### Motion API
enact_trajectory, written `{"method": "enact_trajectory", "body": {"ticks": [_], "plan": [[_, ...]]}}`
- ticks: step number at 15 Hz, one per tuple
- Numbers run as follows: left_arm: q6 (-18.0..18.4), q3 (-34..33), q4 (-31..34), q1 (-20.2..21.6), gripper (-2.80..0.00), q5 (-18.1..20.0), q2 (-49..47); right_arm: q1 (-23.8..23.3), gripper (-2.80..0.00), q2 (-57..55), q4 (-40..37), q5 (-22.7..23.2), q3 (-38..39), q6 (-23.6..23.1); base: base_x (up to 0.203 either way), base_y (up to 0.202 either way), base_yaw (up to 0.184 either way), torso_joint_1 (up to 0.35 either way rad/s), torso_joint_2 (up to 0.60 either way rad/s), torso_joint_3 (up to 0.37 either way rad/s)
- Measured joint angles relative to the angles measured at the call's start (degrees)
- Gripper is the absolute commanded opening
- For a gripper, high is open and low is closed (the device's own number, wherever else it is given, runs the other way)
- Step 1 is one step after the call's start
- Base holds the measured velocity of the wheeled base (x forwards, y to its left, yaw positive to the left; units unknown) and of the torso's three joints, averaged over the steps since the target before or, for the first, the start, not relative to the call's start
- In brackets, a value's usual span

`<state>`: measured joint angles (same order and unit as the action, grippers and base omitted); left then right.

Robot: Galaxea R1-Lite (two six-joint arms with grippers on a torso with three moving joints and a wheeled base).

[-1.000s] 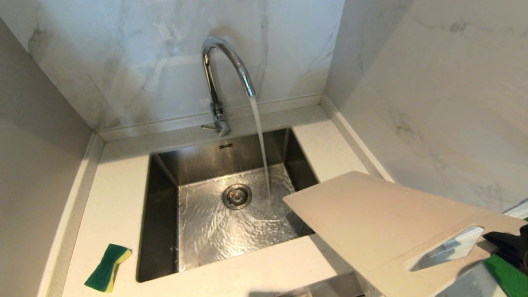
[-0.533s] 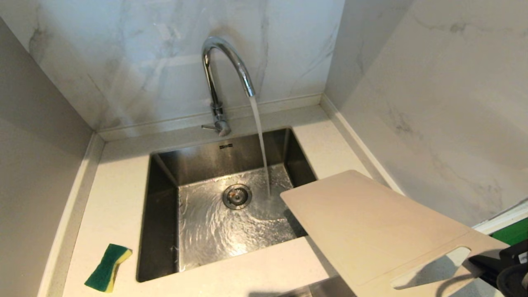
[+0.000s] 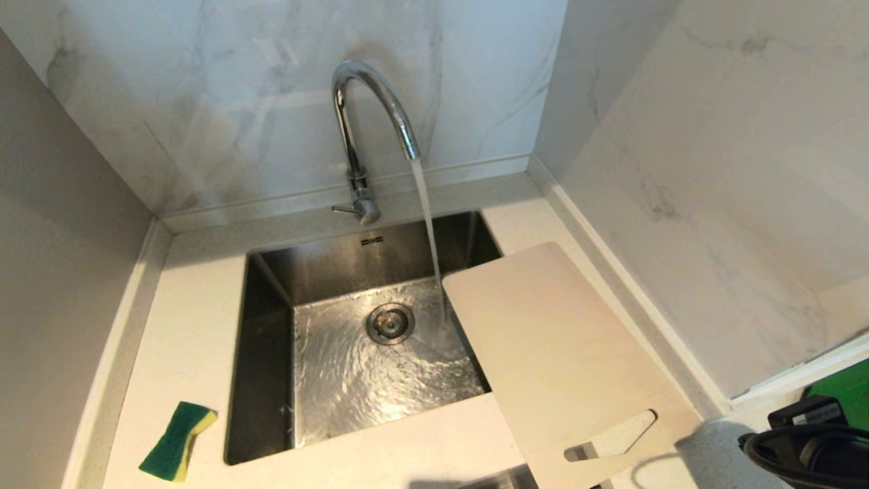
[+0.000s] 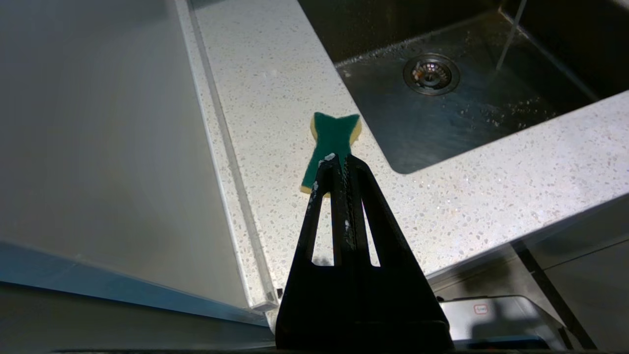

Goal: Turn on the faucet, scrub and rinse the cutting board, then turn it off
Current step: Turn off the tap

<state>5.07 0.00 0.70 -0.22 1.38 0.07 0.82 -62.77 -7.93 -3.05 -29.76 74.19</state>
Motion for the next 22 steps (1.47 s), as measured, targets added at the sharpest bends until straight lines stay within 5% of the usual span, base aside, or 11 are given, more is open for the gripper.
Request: {"method": "enact_trajectory", "body": {"ticks": [11,22], "plan": [[0.0,0.0,0.0,0.0,-2.8,0.0,0.0,-0.2,-2.8,-4.7,10.5,1.3,2.3,-3.2,0.0,0.0,0.0,0.0,0.0,0.0],[0.0,0.0,0.0,0.0,-2.8,0.1,0.0,0.4,-2.8,7.4,13.8,8.3,-0.5,-31.8,0.0,0.0,0.0,0.0,0.0,0.0]]}}
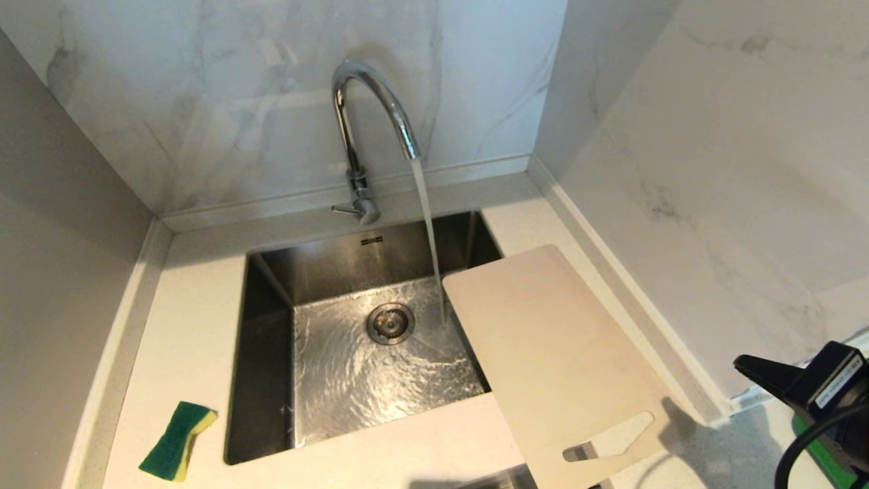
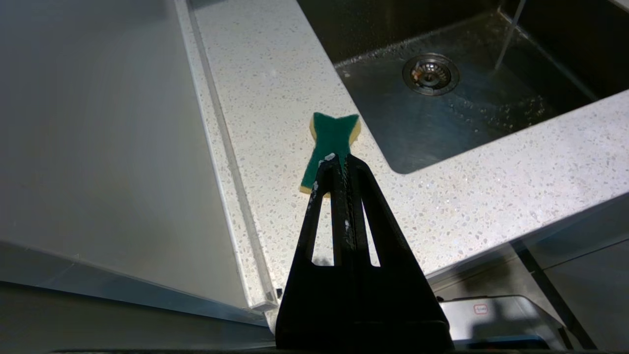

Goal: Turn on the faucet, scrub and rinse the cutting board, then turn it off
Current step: Turn off the tap

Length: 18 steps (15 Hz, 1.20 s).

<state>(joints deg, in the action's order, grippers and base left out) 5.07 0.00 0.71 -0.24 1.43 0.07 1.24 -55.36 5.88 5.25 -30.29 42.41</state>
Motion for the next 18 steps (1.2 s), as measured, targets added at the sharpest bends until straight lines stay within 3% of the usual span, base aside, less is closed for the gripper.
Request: {"method": "enact_trajectory", "body": {"ticks": [3,10,18], "plan": [[0.0,0.0,0.0,0.0,-2.8,0.0,0.0,-2.8,-2.8,3.2,-0.3,0.9,0.3,-8.7,0.0,0.0,0.0,0.0,0.0,0.0],[0.0,0.0,0.0,0.0,-2.8,0.0,0.0,-7.2,-2.8,15.1,-4.9,4.0,4.3,-22.6,0.0,0.0,0.0,0.0,0.0,0.0],[0.0,0.0,0.0,0.0,-2.8,0.0,0.0,-9.3,-2.8,21.0,-5.0,6.8,7.8,-24.6,0.0,0.0,0.0,0.0,0.0,0.0]]}}
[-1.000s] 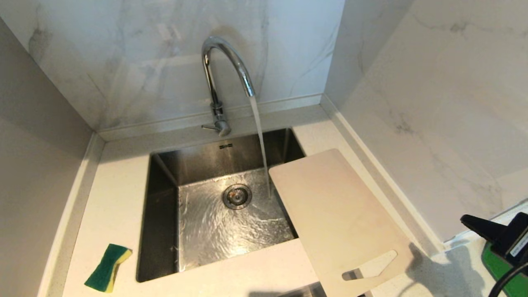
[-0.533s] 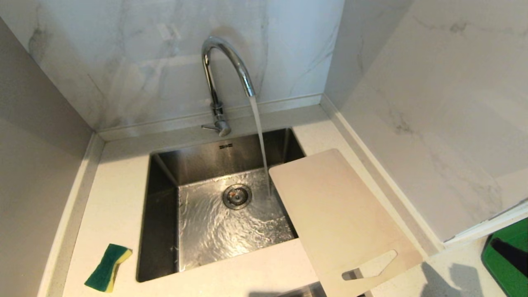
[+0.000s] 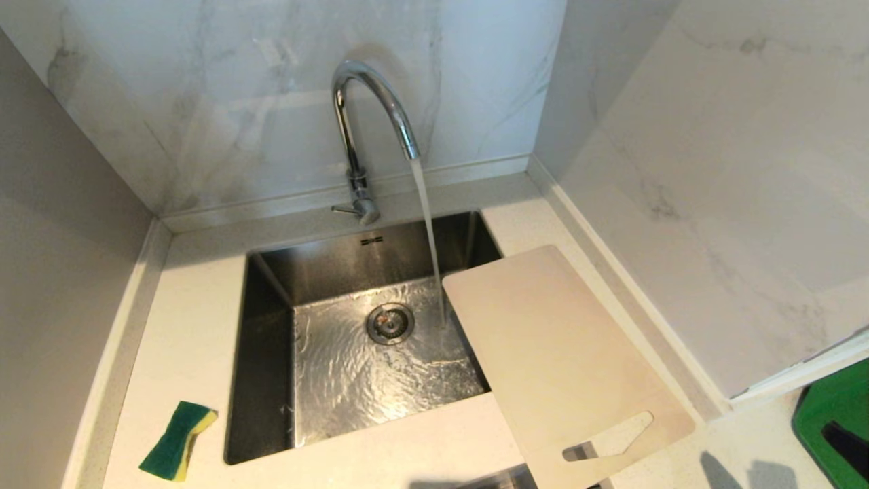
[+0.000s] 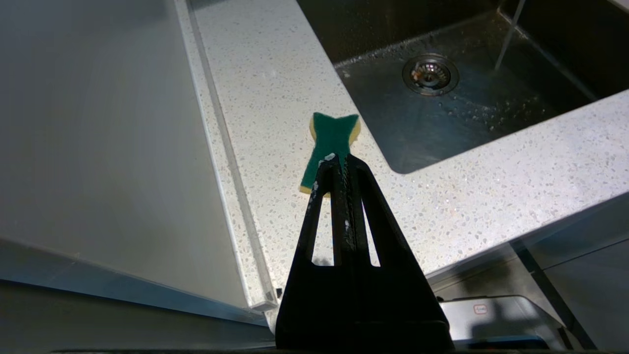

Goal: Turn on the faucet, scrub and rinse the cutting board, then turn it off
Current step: Turn off the tap

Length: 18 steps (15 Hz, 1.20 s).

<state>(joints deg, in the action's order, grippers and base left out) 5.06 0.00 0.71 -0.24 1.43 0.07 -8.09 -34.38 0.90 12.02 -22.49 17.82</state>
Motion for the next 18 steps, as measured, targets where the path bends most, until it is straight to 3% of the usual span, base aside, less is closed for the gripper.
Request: {"method": "enact_trajectory", "body": {"ticks": [5,18], "plan": [[0.0,0.0,0.0,0.0,-2.8,0.0,0.0,-0.1,-2.8,-3.4,0.2,3.6,-2.5,0.0,0.0,0.0,0.0,0.0,0.0,0.0],[0.0,0.0,0.0,0.0,-2.8,0.0,0.0,0.0,-2.8,-5.4,0.1,5.2,-3.5,0.1,0.0,0.0,0.0,0.0,0.0,0.0]]}}
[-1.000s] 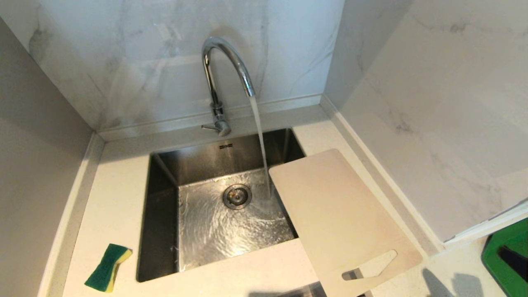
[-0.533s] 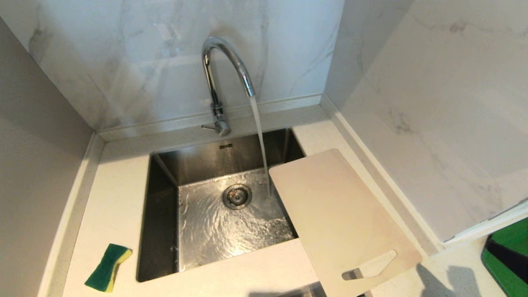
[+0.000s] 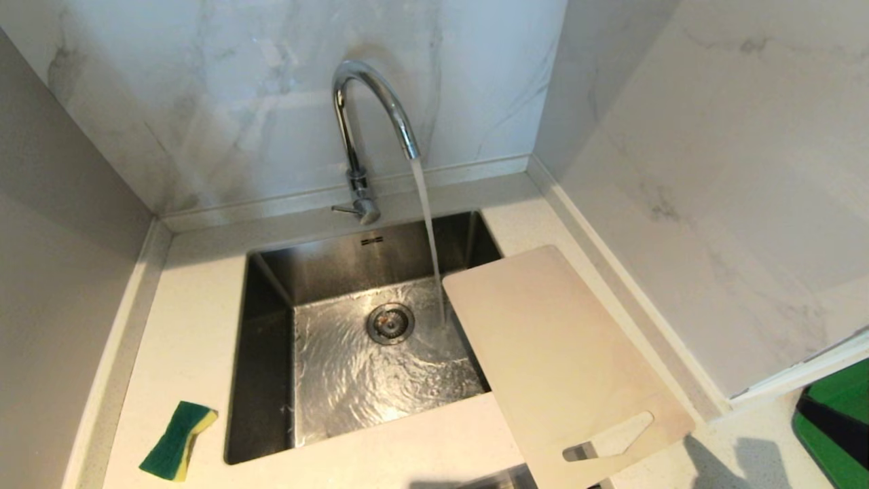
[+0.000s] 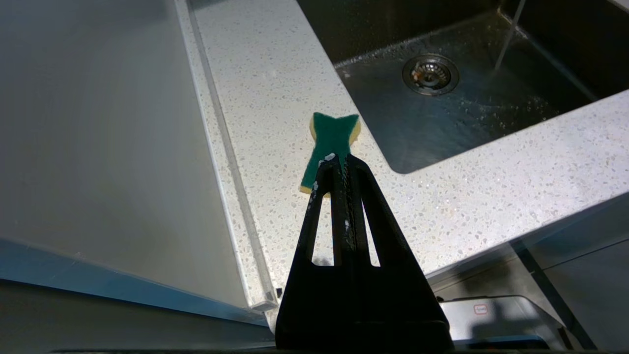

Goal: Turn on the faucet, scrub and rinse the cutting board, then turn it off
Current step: Turn off the tap

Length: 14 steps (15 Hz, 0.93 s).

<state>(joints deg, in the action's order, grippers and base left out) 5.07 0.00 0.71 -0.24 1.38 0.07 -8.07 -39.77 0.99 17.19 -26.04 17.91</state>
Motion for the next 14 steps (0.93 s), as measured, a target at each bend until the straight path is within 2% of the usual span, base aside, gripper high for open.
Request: {"method": "enact_trajectory", "body": {"ticks": [3,14], "plan": [[0.0,0.0,0.0,0.0,-2.8,0.0,0.0,0.1,-2.8,-0.5,0.0,3.1,-0.9,0.0,0.0,0.0,0.0,0.0,0.0,0.0],[0.0,0.0,0.0,0.0,-2.8,0.0,0.0,0.1,-2.8,-3.0,-0.1,3.2,-2.5,0.0,0.0,0.0,0.0,0.0,0.0,0.0]]}}
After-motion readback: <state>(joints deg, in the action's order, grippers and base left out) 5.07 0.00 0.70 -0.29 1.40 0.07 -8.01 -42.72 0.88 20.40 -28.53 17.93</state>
